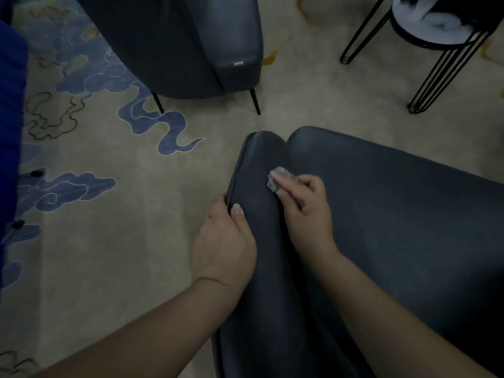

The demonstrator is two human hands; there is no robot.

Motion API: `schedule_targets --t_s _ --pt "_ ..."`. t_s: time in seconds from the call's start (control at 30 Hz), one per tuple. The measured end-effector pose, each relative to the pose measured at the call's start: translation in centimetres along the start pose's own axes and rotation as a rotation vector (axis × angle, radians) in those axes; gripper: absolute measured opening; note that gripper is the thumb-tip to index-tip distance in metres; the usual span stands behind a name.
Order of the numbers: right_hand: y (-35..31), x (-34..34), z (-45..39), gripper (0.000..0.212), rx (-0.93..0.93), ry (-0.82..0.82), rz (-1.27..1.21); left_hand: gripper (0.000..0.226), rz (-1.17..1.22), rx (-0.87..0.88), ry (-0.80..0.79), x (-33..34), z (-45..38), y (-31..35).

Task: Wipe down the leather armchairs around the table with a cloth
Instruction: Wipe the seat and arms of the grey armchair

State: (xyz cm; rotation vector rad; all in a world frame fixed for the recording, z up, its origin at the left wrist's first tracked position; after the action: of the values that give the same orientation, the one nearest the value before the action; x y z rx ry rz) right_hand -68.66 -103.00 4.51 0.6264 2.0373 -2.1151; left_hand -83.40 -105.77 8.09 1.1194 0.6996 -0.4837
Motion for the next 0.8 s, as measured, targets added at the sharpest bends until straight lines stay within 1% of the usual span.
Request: schedule_targets --t_s 0.23,0.37,0.5,0.57,0.63,0.67,0.73,0.8 --pt "-0.7 -0.8 6.1 0.037 0.055 0.004 -0.069 0.039 0.006 -0.006 0.023 0.1 -0.4 -0.2" --pt "-1.9 -1.2 8.4 0.038 0.043 0.011 -0.026 0.039 0.036 -0.024 0.028 0.4 -0.7 -0.7" --pt "-3.3 -1.4 10.3 0.031 0.058 0.034 0.056 0.038 0.047 -0.03 -0.017 0.3 -0.7 -0.6" --pt "-4.0 -1.5 10.9 0.026 0.09 0.036 0.089 0.039 0.076 -0.001 -0.094 -0.1 -0.6 -0.8" --pt "-4.7 -1.7 11.7 0.022 0.127 0.043 0.111 0.044 0.175 0.032 -0.256 -0.5 -0.5 -1.3" --pt "-5.0 -1.8 12.1 0.022 0.149 0.038 0.146 0.048 0.186 0.036 -0.333 -1.1 -0.4 -1.8" --pt "-5.6 -1.8 13.0 0.023 0.207 0.012 0.212 0.054 0.151 0.07 -0.421 -3.3 -0.5 -3.1" --pt "-6.3 -1.8 13.8 0.023 0.26 -0.009 0.241 0.055 0.034 0.177 -0.455 -6.3 -0.7 -4.0"
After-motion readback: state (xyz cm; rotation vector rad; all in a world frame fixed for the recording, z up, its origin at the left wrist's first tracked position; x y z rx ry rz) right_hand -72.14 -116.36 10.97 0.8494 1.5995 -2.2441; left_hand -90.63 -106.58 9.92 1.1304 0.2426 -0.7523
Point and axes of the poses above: each hand's wrist, its own z-axis away from the middle knuckle, its own x-axis out of the palm, y = z × x, the point moved 5 cm from there along -z, towards the middle knuckle, and after that the axes turned 3 degrees about z, right-handed, at the moved point
